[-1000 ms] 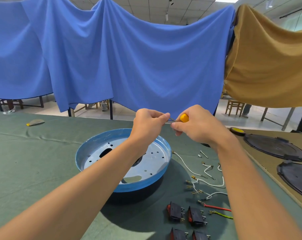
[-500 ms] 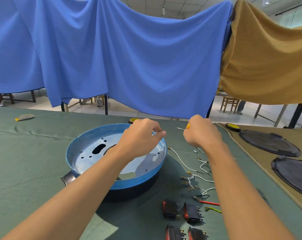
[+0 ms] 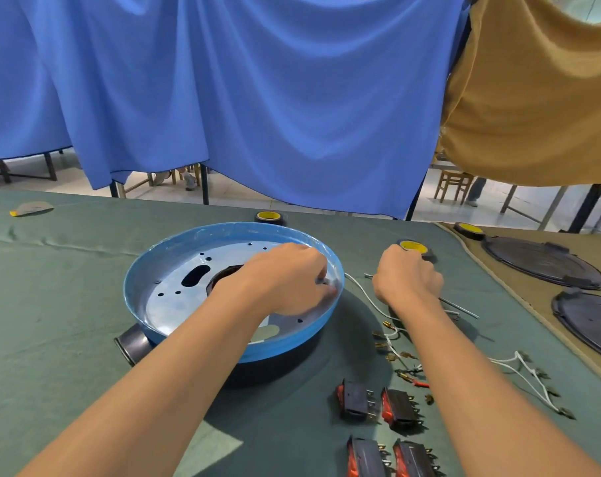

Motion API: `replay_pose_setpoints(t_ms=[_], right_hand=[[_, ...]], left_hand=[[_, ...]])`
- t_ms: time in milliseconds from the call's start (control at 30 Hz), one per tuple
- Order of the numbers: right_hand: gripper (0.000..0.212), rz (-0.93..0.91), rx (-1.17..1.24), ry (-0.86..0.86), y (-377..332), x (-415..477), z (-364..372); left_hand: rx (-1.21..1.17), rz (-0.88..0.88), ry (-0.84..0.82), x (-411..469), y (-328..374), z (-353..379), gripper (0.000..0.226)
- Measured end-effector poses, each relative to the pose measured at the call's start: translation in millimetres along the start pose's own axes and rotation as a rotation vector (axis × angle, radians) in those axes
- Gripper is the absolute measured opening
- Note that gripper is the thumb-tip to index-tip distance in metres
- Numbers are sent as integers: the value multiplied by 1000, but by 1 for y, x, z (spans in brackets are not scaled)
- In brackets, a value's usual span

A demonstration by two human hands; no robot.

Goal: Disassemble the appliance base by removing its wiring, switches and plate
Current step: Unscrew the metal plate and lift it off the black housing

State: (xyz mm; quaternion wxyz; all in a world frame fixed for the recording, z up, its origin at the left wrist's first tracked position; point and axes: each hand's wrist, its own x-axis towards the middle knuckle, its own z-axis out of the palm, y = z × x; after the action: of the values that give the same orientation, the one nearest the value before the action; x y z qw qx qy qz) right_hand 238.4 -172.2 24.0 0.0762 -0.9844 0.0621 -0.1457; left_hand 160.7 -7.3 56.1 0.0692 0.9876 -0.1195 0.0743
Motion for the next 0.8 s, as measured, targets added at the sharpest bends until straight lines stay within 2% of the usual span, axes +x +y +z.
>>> replay_pose_setpoints(t_ms=[300, 433, 500, 567, 667, 733, 800], right_hand=[[20, -67, 15, -91, -4, -3, 0], [13, -116, 129, -230, -5, -1, -29], [21, -186, 255, -258, -8, -1, -54], [27, -252, 400, -238, -10, -6, -79], [6, -348, 576, -95, -12, -13, -101], [18, -420, 712, 34, -16, -21, -110], [16, -464, 900, 114, -22, -30, -117]], left_hand=[[-43, 2, -50, -1, -1, -1, 41], [-99, -13, -150, -5, 6, -14, 42], [-95, -30, -182, -10, 7, -22, 47], [-75, -86, -206, -16, 2, -27, 61], [-79, -207, -273, -30, -7, -31, 99], [-119, -228, -310, -40, -11, -31, 120], [-191, -189, -324, -49, -11, -30, 126]])
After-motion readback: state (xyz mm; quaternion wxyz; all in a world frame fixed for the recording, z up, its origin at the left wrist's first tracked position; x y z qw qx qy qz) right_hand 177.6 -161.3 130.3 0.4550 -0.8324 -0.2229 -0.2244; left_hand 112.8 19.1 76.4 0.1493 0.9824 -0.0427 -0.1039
